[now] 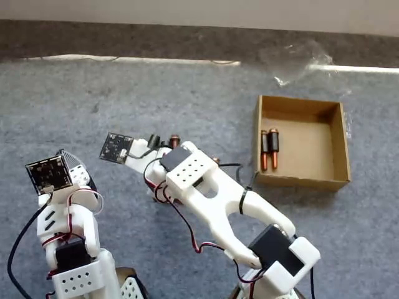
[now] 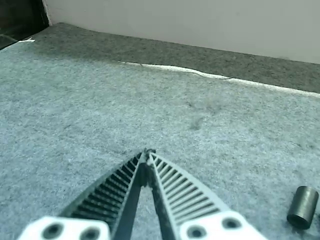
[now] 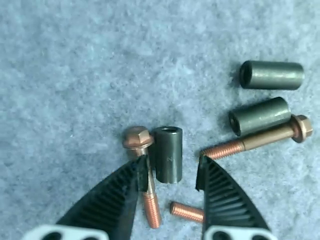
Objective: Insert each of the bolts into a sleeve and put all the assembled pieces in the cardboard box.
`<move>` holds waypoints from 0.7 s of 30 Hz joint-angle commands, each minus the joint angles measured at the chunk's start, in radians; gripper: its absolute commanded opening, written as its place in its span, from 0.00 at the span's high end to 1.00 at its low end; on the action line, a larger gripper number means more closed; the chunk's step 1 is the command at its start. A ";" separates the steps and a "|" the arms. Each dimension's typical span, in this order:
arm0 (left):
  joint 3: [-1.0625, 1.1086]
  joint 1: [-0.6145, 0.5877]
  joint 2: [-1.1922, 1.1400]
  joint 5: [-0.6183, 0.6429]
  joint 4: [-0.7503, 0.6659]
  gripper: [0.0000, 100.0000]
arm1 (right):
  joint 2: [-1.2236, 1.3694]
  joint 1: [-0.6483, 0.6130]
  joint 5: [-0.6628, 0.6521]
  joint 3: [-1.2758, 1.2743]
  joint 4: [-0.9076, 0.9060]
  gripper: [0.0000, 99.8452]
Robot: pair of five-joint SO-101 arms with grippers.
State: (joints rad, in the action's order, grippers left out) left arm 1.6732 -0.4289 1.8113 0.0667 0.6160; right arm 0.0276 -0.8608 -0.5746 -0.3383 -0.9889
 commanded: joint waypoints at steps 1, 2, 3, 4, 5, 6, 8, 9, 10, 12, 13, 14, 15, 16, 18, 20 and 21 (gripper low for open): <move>0.022 -0.008 0.018 -0.002 -0.002 0.99 | -0.022 -0.010 0.002 0.008 -0.007 0.86; 0.022 -0.008 0.018 -0.002 -0.002 0.99 | -0.012 -0.012 -0.002 0.008 -0.007 0.86; 0.022 -0.008 0.018 -0.002 -0.002 0.99 | 0.002 -0.013 -0.023 0.008 -0.008 0.86; 0.022 -0.008 0.018 -0.002 0.000 0.99 | 0.018 -0.013 -0.044 0.008 -0.008 0.86; 0.022 -0.008 0.018 -0.002 0.000 0.99 | 0.031 -0.010 -0.055 0.012 -0.008 0.86; 0.022 -0.008 0.018 -0.002 0.000 0.99 | 0.047 -0.008 -0.057 0.012 -0.007 0.86; 0.022 -0.008 0.018 -0.002 0.000 0.99 | 0.071 -0.007 -0.052 0.015 -0.007 0.86; 0.022 -0.008 0.018 -0.002 0.000 0.99 | 0.084 -0.007 -0.054 0.015 -0.007 0.86; 0.022 -0.008 0.018 -0.002 0.000 0.99 | 0.094 -0.007 -0.055 0.015 -0.007 0.86; 0.022 -0.008 0.018 -0.002 0.000 0.99 | 0.119 -0.007 -0.058 0.016 -0.005 0.86; 0.022 -0.007 0.018 -0.002 0.000 0.99 | 0.130 -0.007 -0.058 0.016 -0.005 0.86; 0.022 -0.007 0.018 -0.002 0.000 0.99 | 0.139 -0.007 -0.058 0.016 -0.005 0.86; 0.022 -0.007 0.018 -0.002 0.000 0.99 | 0.148 -0.007 -0.058 0.016 -0.005 0.86; 0.022 -0.007 0.018 -0.002 0.000 0.99 | 0.154 -0.007 -0.058 0.018 -0.004 0.86; 0.022 -0.007 0.018 -0.002 0.000 0.99 | 0.156 -0.008 -0.058 0.018 0.019 0.86; 0.022 -0.007 0.018 -0.002 0.000 0.99 | 0.157 -0.007 -0.058 0.018 0.039 0.86; 0.022 -0.007 0.018 -0.002 0.000 0.99 | 0.157 -0.007 -0.058 0.018 0.042 0.86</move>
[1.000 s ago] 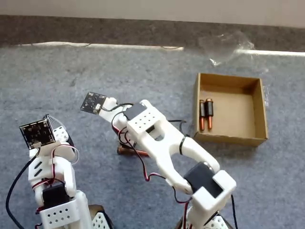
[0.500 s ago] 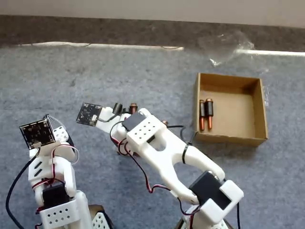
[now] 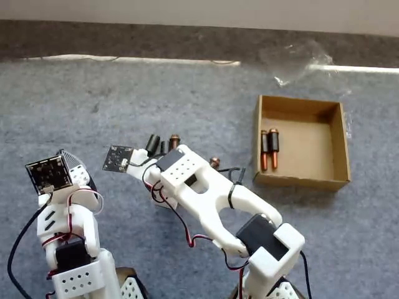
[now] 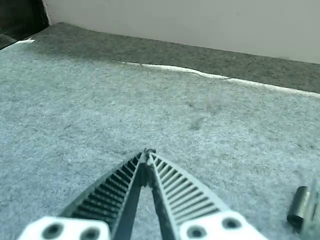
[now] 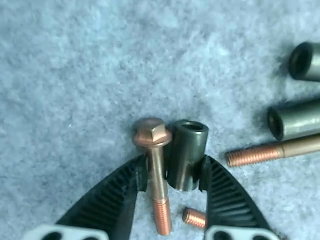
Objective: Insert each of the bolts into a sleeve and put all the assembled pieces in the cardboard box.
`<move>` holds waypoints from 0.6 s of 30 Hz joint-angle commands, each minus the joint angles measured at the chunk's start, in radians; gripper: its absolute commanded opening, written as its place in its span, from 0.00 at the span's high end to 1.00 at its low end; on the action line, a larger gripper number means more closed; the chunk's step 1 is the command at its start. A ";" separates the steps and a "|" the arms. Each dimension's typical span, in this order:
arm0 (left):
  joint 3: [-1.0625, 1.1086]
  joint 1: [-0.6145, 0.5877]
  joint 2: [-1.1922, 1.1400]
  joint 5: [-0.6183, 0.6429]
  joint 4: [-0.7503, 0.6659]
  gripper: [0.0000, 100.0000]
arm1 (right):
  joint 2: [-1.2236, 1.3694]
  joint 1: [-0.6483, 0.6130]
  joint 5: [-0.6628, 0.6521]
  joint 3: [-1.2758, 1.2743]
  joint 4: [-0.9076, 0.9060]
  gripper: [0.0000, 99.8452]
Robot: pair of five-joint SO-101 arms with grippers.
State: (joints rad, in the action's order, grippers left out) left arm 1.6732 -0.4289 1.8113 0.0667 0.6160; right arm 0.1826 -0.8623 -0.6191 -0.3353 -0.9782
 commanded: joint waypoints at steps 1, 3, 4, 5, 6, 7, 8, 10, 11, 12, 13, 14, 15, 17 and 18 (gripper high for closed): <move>0.022 -0.007 0.018 -0.002 0.000 0.99 | 0.002 -0.005 -0.014 0.015 0.031 0.86; 0.022 -0.007 0.018 -0.002 0.000 0.99 | 0.002 -0.005 -0.014 0.015 0.033 0.86; 0.022 -0.007 0.018 -0.002 0.000 0.99 | 0.001 -0.005 -0.014 0.015 0.031 0.86; 0.022 -0.007 0.018 -0.002 0.000 0.99 | -0.002 -0.005 -0.014 0.015 0.027 0.86; 0.022 -0.007 0.018 -0.002 0.000 0.99 | -0.004 -0.007 -0.014 0.015 0.025 0.86; 0.022 -0.007 0.018 -0.002 0.000 0.99 | -0.008 -0.008 -0.014 0.015 0.025 0.86; 0.022 -0.007 0.018 -0.002 0.000 0.99 | -0.013 -0.010 -0.014 0.015 0.027 0.86; 0.022 -0.007 0.018 -0.002 0.000 0.99 | -0.031 -0.007 -0.014 0.015 0.025 0.86; 0.022 -0.007 0.018 -0.002 0.000 0.99 | -0.044 -0.005 -0.014 0.015 0.025 0.86; 0.022 -0.007 0.018 -0.002 0.000 0.99 | -0.054 -0.004 -0.014 0.013 0.025 0.86; 0.022 -0.007 0.018 -0.002 0.000 0.99 | -0.065 -0.005 -0.014 0.008 0.027 0.86; 0.022 -0.007 0.018 -0.002 0.000 0.99 | -0.073 -0.007 -0.014 0.008 0.027 0.86; 0.022 -0.007 0.018 -0.002 0.000 0.99 | -0.082 -0.007 -0.014 0.008 0.027 0.86; 0.022 -0.005 0.018 -0.002 0.000 0.99 | -0.090 -0.005 -0.012 0.008 0.027 0.86; 0.022 -0.005 0.018 -0.002 0.000 0.99 | -0.094 -0.004 -0.014 0.008 0.027 0.86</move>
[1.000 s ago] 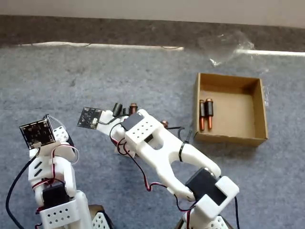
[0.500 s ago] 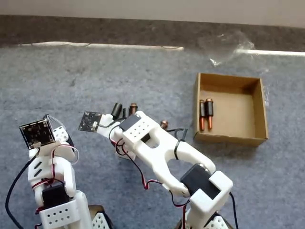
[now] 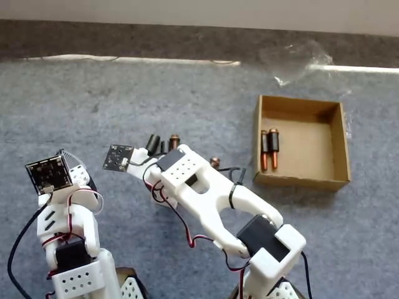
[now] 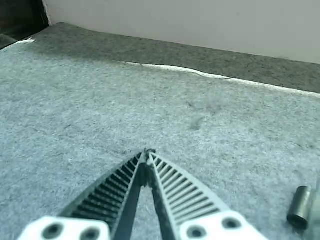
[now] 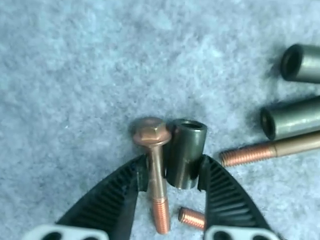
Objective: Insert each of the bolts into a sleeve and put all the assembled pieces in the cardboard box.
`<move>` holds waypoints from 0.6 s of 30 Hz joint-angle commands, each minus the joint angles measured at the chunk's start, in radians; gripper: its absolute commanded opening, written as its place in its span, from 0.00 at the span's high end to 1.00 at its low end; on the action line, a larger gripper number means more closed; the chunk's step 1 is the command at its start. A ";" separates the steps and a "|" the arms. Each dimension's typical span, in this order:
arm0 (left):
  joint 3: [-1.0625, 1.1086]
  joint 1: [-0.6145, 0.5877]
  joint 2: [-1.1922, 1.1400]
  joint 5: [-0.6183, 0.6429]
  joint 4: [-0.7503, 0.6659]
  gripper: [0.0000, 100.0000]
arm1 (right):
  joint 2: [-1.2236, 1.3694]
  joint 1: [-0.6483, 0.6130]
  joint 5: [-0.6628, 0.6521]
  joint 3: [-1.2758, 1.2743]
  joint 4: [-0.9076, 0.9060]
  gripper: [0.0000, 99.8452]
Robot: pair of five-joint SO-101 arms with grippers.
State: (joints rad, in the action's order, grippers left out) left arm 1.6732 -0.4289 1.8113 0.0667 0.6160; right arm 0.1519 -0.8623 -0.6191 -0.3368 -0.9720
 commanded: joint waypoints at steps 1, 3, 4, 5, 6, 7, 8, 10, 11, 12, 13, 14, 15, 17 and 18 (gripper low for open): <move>0.022 -0.005 0.018 -0.002 0.000 0.99 | -0.065 -0.002 -0.014 0.010 0.021 0.86; 0.022 -0.005 0.018 -0.002 0.000 0.99 | -0.067 -0.002 -0.014 0.010 0.021 0.86; 0.022 -0.005 0.018 -0.002 0.000 0.99 | -0.067 -0.002 -0.014 0.010 0.021 0.86; 0.022 -0.005 0.018 -0.002 0.000 0.99 | -0.067 -0.002 -0.014 0.010 0.024 0.86; 0.022 -0.005 0.018 -0.002 0.000 0.99 | -0.067 -0.002 -0.014 0.010 0.025 0.86; 0.022 -0.005 0.018 -0.002 0.000 0.99 | -0.065 -0.002 -0.014 0.010 0.025 0.86; 0.022 -0.005 0.018 -0.002 0.000 0.99 | -0.065 -0.001 -0.014 0.010 0.025 0.86; 0.022 -0.005 0.018 -0.002 0.000 0.99 | -0.061 -0.001 -0.014 0.012 0.028 0.86; 0.022 -0.005 0.018 -0.002 0.000 0.99 | -0.061 -0.001 -0.014 0.010 0.035 0.86; 0.022 -0.005 0.018 -0.002 0.002 0.99 | -0.061 -0.001 -0.015 0.010 0.051 0.86; 0.022 -0.005 0.018 -0.002 0.002 0.99 | -0.061 -0.001 -0.015 0.010 0.073 0.86; 0.022 -0.005 0.018 -0.002 0.002 0.99 | -0.061 0.001 -0.015 0.010 0.093 0.86; 0.022 -0.005 0.018 -0.002 0.002 0.99 | -0.061 0.001 -0.015 0.008 0.104 0.86; 0.022 -0.005 0.018 -0.002 0.002 0.99 | -0.061 0.001 -0.015 0.007 0.105 0.86; 0.022 -0.005 0.018 -0.002 0.002 0.99 | -0.061 0.001 -0.015 0.007 0.105 0.86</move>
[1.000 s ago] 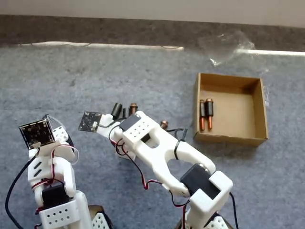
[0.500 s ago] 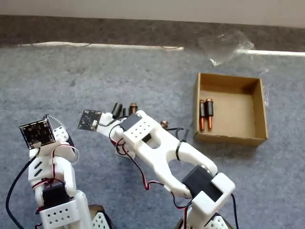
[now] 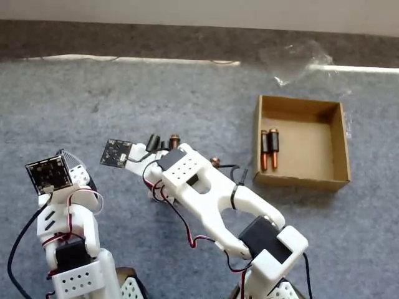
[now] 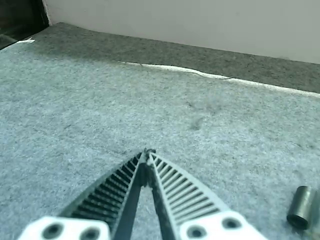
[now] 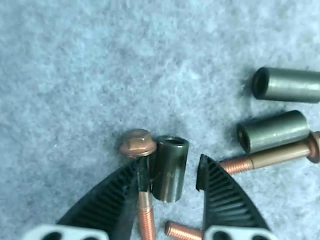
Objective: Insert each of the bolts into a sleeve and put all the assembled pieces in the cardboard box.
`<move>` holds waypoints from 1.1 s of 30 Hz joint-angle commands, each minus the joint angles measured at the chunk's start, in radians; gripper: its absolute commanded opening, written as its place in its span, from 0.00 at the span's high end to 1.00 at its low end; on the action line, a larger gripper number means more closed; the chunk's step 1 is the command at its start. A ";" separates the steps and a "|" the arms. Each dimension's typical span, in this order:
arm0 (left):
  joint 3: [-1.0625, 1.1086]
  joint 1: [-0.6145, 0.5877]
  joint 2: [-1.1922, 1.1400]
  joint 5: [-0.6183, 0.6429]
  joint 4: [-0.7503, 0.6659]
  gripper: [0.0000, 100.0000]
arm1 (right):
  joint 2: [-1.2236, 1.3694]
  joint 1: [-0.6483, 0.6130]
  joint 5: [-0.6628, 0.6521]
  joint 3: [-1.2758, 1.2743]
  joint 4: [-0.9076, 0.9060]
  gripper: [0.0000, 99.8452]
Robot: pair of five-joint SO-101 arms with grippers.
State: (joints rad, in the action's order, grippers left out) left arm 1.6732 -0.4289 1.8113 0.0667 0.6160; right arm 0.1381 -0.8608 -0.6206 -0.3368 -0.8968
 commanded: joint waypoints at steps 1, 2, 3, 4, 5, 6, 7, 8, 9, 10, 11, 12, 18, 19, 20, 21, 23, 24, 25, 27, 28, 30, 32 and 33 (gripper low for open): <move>0.022 -0.005 0.018 -0.002 0.002 0.99 | -0.047 -0.001 -0.014 0.007 0.030 0.86; 0.022 -0.005 0.018 -0.002 0.002 0.99 | -0.047 0.001 -0.014 0.007 0.030 0.86; 0.022 -0.005 0.018 -0.002 0.002 0.99 | -0.045 0.007 -0.014 0.005 0.030 0.86; 0.022 -0.005 0.018 -0.002 0.002 0.99 | -0.045 0.010 -0.014 0.005 0.030 0.86; 0.022 -0.005 0.018 -0.002 0.002 0.99 | -0.045 0.016 -0.014 0.005 0.030 0.86; 0.022 -0.005 0.018 -0.002 0.002 0.99 | -0.041 0.024 -0.014 0.005 0.030 0.86; 0.022 -0.005 0.018 -0.002 0.002 0.99 | -0.030 0.025 -0.014 0.005 0.030 0.86; 0.022 -0.005 0.018 -0.002 0.002 0.99 | -0.018 0.025 -0.014 0.007 0.030 0.86; 0.022 -0.005 0.018 -0.002 0.002 0.99 | -0.001 0.025 -0.014 0.007 0.030 0.86; 0.022 -0.005 0.018 -0.002 0.002 0.99 | 0.016 0.021 -0.014 0.008 0.030 0.86; 0.022 -0.005 0.018 -0.002 0.002 0.99 | 0.030 0.021 -0.014 0.012 0.030 0.86; 0.022 -0.005 0.018 -0.002 0.002 0.99 | 0.042 0.019 -0.012 0.013 0.030 0.86; 0.022 -0.005 0.016 -0.002 0.003 0.99 | 0.065 0.036 -0.014 0.015 0.030 0.90; 0.022 -0.005 0.016 -0.002 0.003 0.99 | 0.065 0.036 -0.014 0.015 0.030 0.91; 0.022 -0.005 0.016 -0.002 0.003 0.99 | 0.065 0.036 -0.014 0.015 0.030 0.91; 0.022 -0.005 0.016 -0.002 0.003 0.99 | 0.065 0.036 -0.014 0.015 0.030 0.91; 0.022 -0.005 0.016 -0.002 0.003 0.99 | 0.065 0.036 -0.014 0.015 0.033 0.91; 0.022 -0.005 0.016 -0.002 0.003 0.99 | 0.067 0.036 -0.012 0.015 0.035 0.91; 0.022 -0.005 0.016 -0.002 0.003 0.99 | 0.067 0.036 -0.011 0.015 0.036 0.91; 0.022 -0.005 0.016 -0.002 0.003 0.99 | 0.067 0.036 -0.012 0.015 0.036 0.91; 0.022 -0.005 0.016 -0.002 0.003 0.99 | 0.067 0.036 -0.011 0.015 0.036 0.91; 0.022 -0.005 0.016 -0.002 0.003 0.99 | 0.068 0.036 -0.011 0.015 0.036 0.91; 0.022 -0.005 0.016 -0.002 0.003 0.99 | 0.068 0.036 -0.012 0.015 0.038 0.91; 0.022 -0.005 0.016 -0.002 0.003 0.99 | 0.068 0.036 -0.012 0.015 0.038 0.91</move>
State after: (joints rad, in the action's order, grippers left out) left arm 1.6732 -0.4289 1.8113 0.0667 0.6160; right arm 0.2117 -0.8408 -0.6206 -0.3368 -0.8846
